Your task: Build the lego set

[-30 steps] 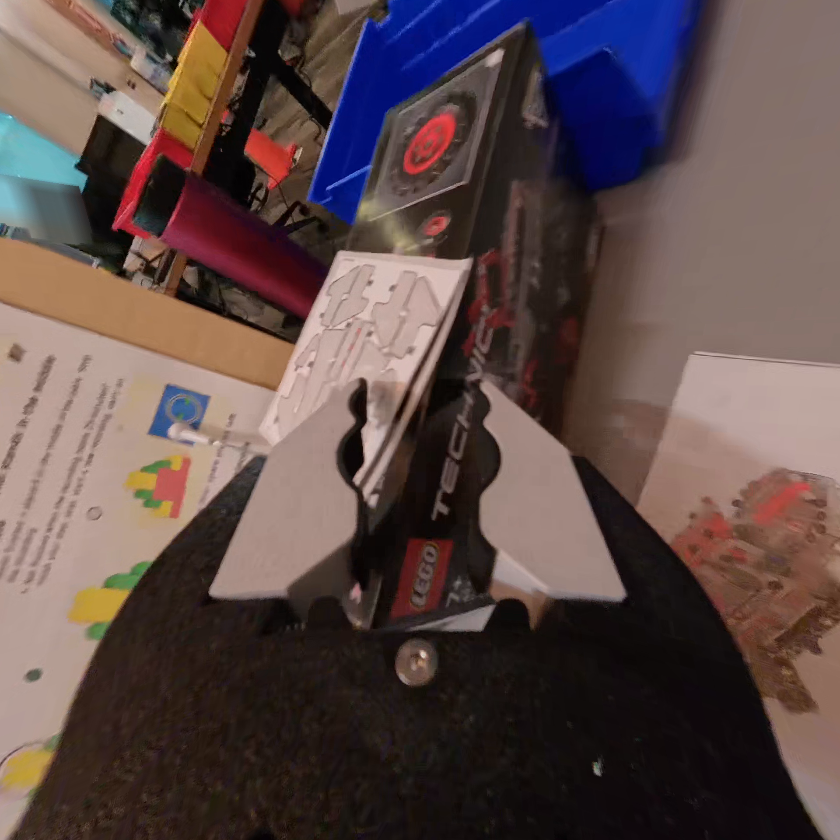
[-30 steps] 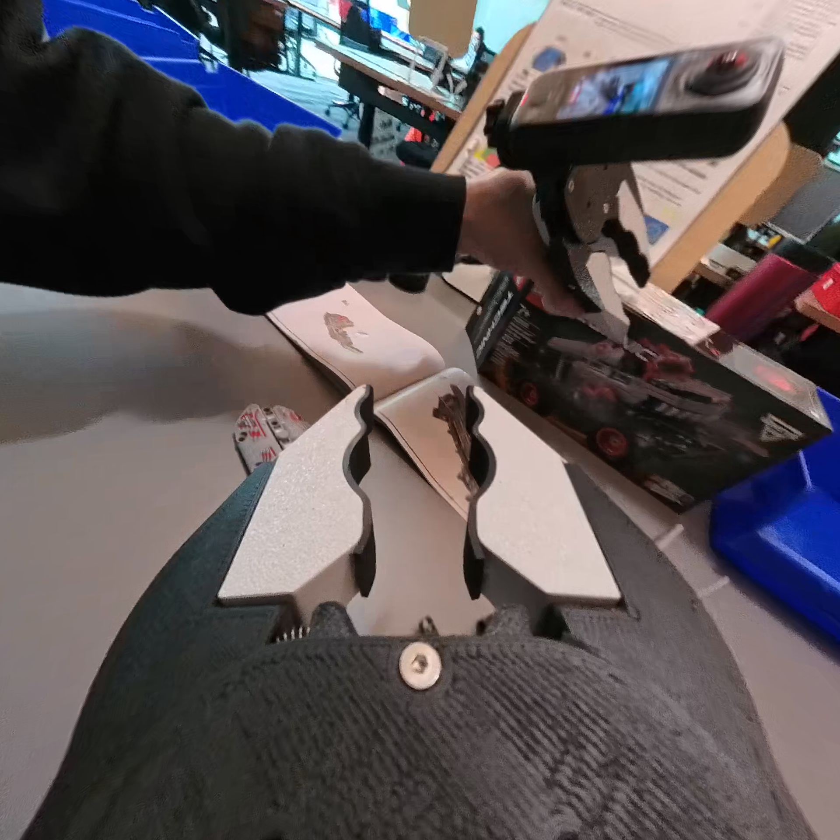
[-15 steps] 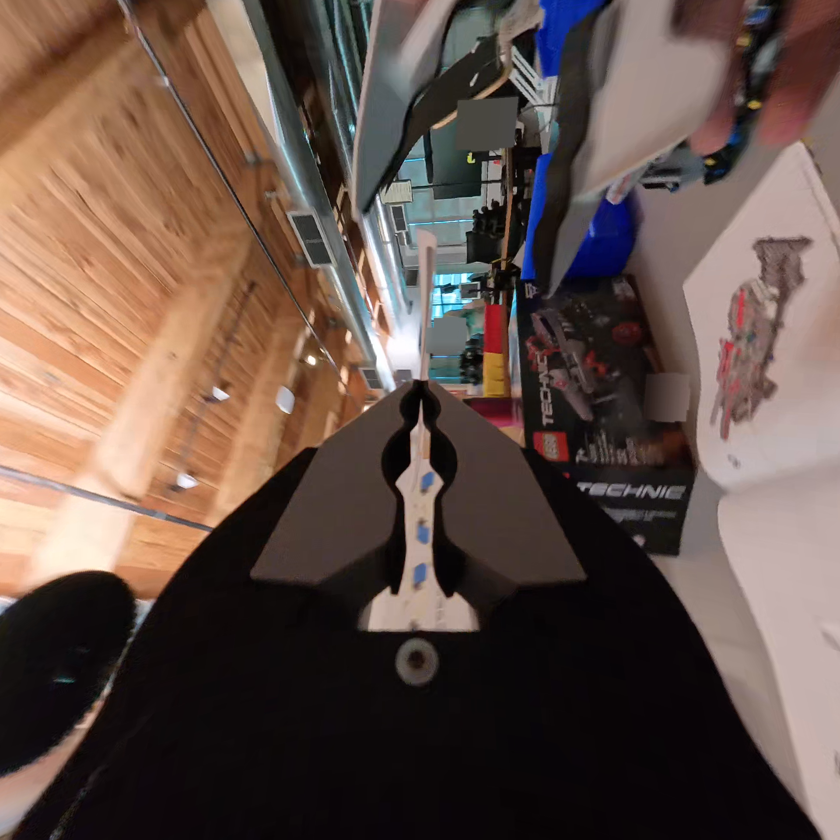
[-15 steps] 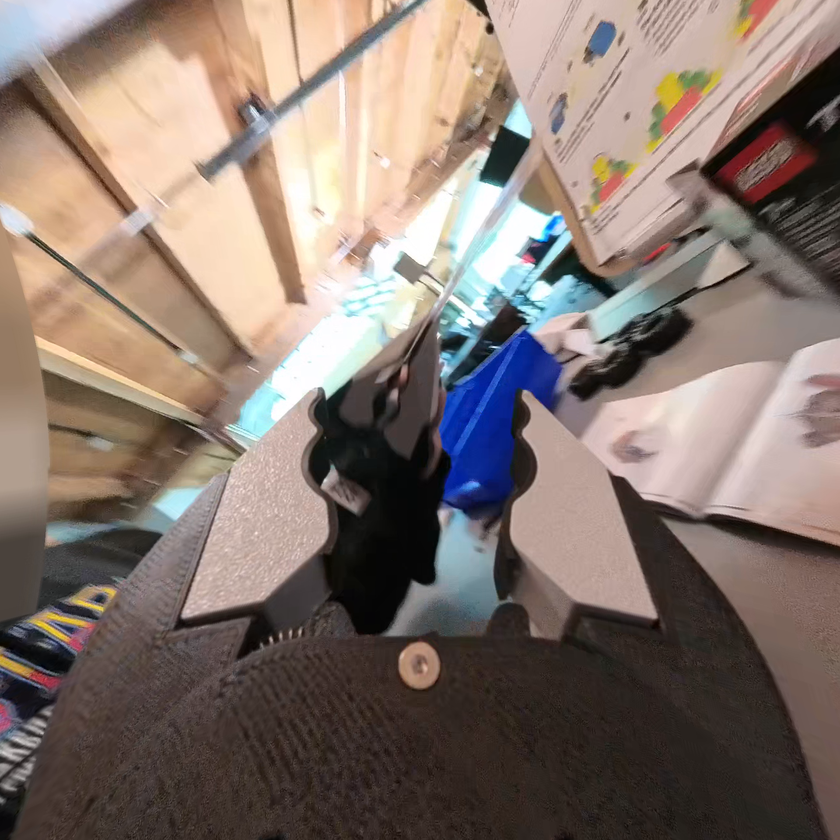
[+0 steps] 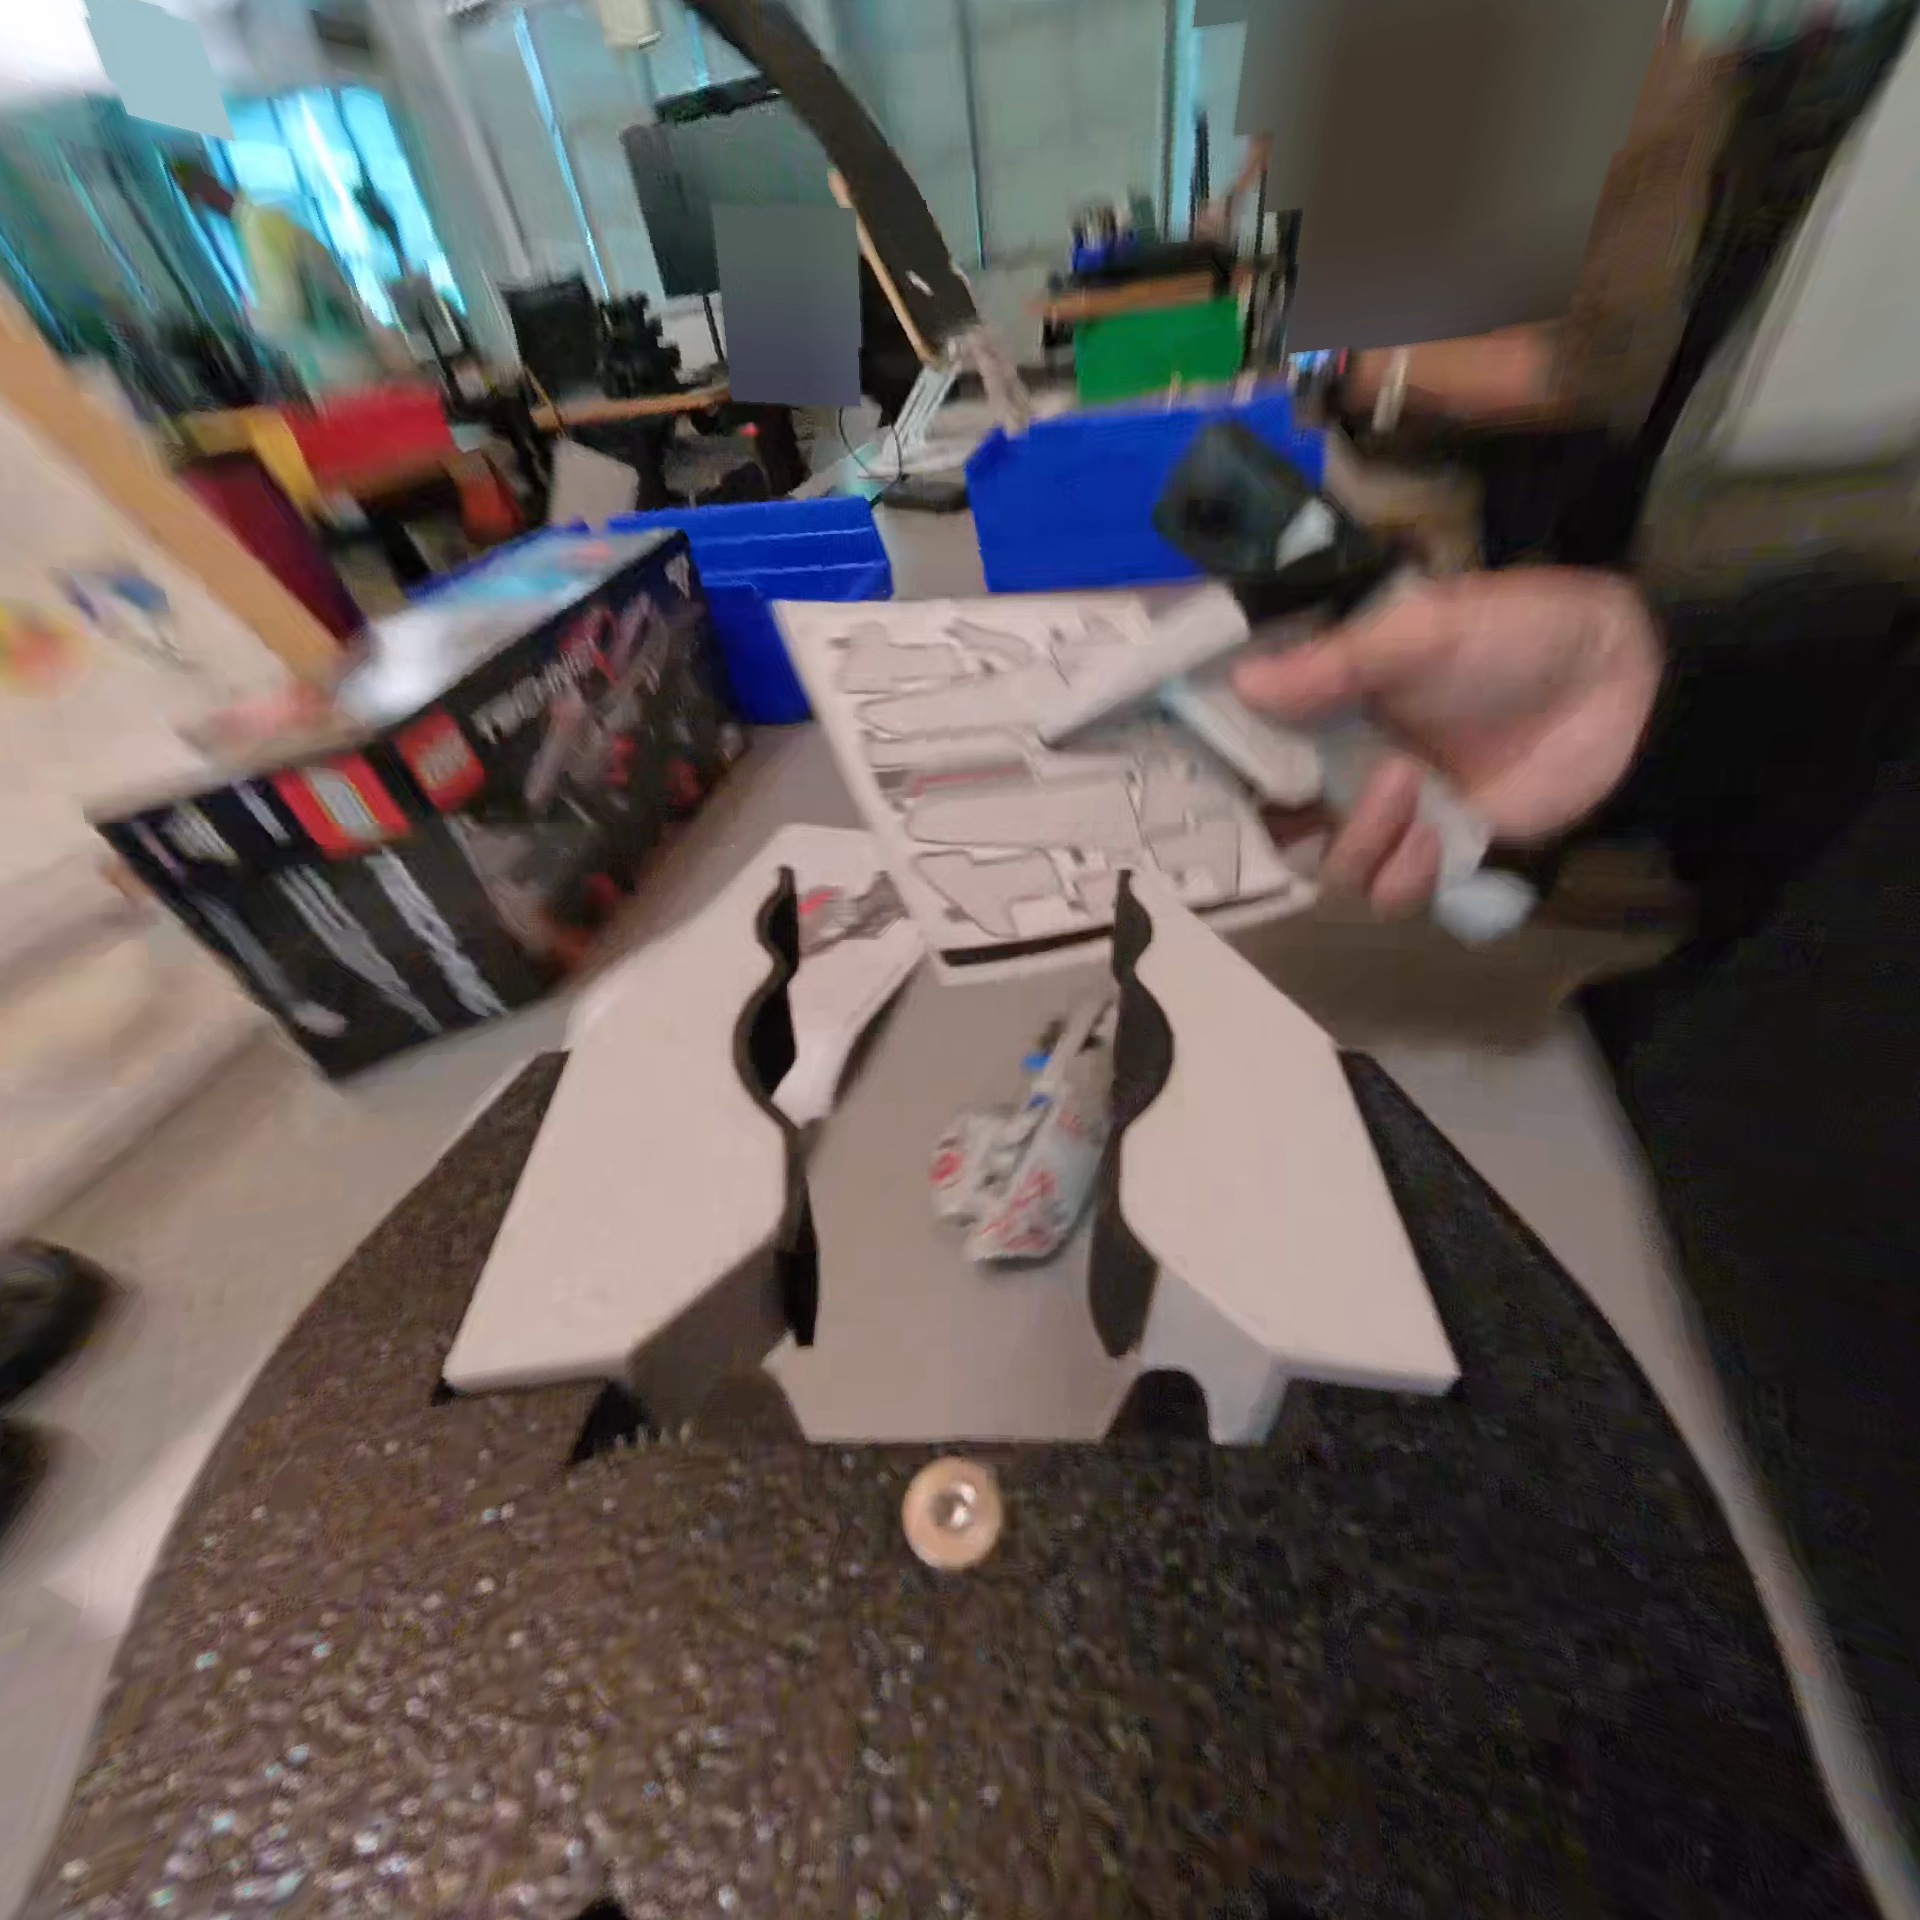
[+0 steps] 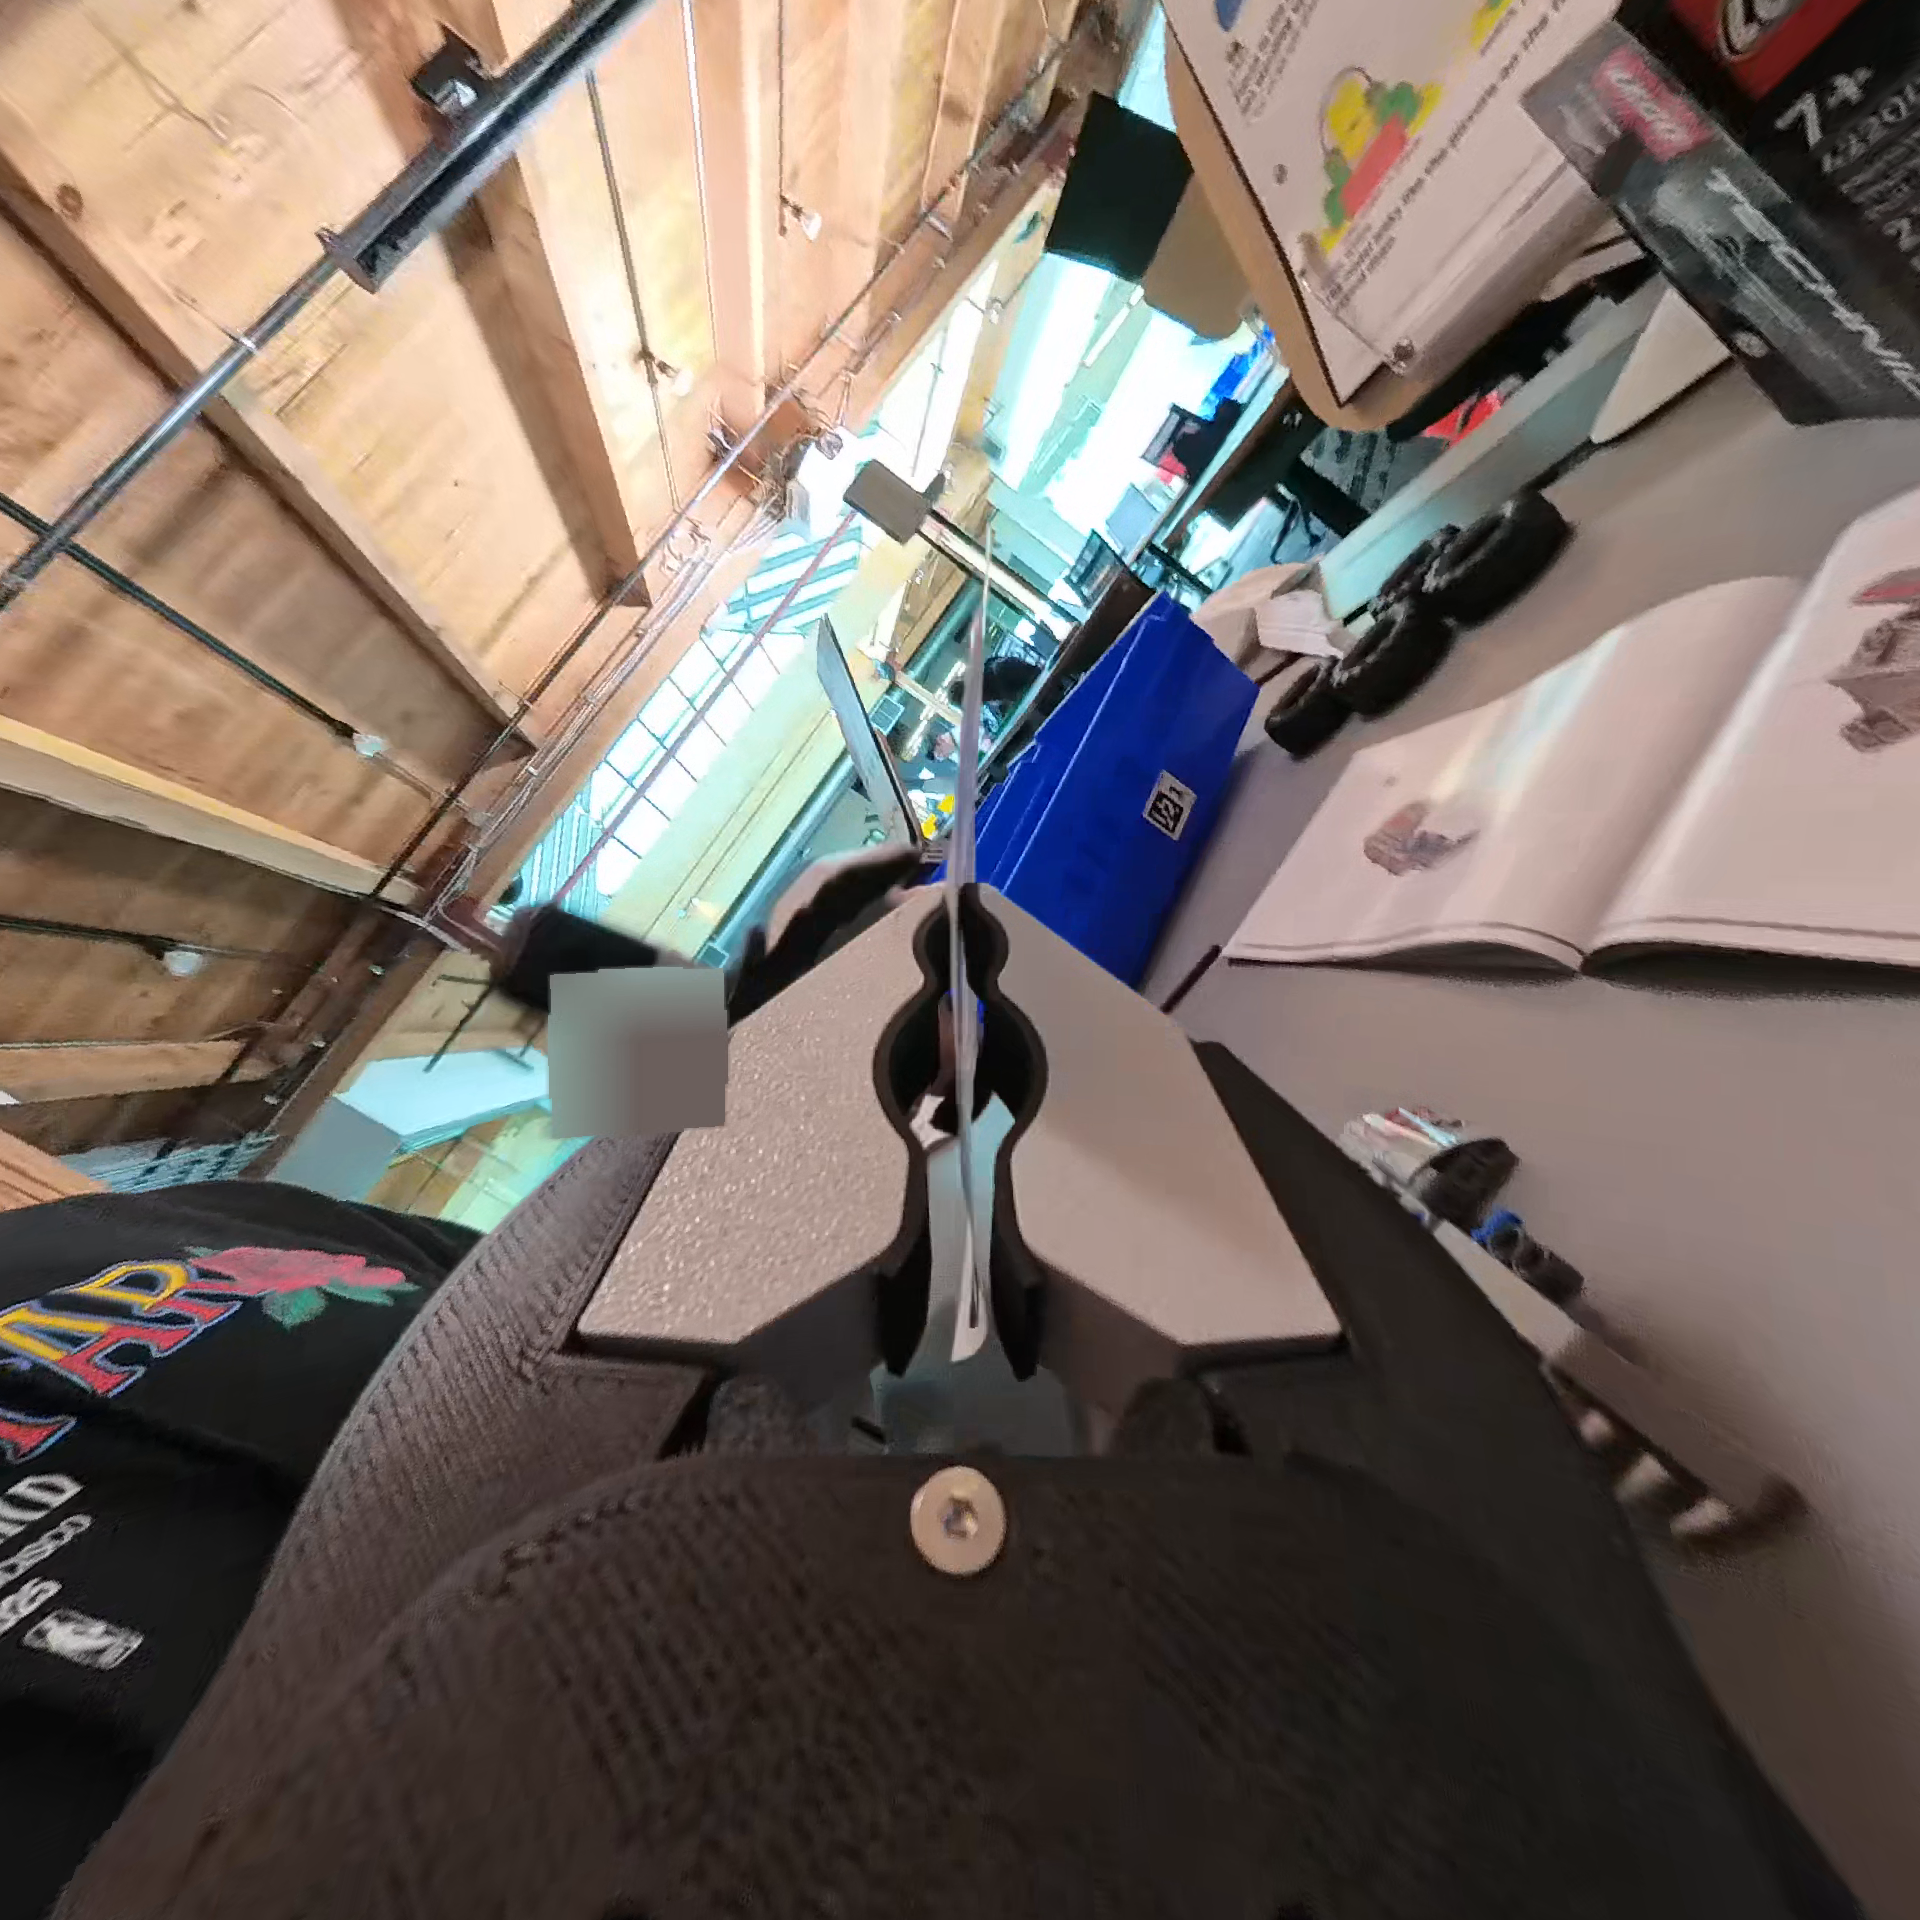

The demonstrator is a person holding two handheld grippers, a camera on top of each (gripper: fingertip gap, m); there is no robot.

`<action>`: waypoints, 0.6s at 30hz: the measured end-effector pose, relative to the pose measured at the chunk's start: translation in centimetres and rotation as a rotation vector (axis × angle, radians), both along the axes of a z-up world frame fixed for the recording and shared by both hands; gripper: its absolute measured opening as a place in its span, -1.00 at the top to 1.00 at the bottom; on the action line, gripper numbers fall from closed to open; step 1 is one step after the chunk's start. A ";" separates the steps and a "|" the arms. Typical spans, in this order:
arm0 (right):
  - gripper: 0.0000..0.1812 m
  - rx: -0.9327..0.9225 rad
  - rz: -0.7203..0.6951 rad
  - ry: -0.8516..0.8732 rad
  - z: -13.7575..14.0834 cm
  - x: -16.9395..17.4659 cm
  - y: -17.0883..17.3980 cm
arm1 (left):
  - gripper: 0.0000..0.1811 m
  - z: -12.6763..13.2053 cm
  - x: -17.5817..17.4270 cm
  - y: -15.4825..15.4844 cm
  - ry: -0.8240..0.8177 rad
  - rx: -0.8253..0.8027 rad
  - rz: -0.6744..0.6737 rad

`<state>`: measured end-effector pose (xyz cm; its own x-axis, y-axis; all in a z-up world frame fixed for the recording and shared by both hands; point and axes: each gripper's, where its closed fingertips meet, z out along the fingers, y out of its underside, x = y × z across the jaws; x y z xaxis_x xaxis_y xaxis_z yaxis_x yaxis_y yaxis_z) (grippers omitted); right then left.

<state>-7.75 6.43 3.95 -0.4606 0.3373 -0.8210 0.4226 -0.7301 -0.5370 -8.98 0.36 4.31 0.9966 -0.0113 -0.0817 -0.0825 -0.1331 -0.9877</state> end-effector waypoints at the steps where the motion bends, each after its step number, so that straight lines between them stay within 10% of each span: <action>1: 1.00 -0.016 0.015 -0.010 -0.2 0.3 0.1 | 0.34 0.4 -0.5 0.1 -0.162 0.029 -0.011; 11: 0.85 -0.051 0.130 0.006 0.1 1.5 -1.1 | 1.00 -0.4 1.5 2.3 -0.741 0.014 -0.307; 16: 0.17 0.514 0.079 0.019 -1.8 2.2 0.2 | 1.00 -2.1 3.1 -0.1 -0.707 -0.176 -0.414; 18: 0.24 0.702 0.123 0.083 -2.0 2.9 -0.3 | 1.00 -2.5 3.8 -0.9 -0.712 -0.242 -0.459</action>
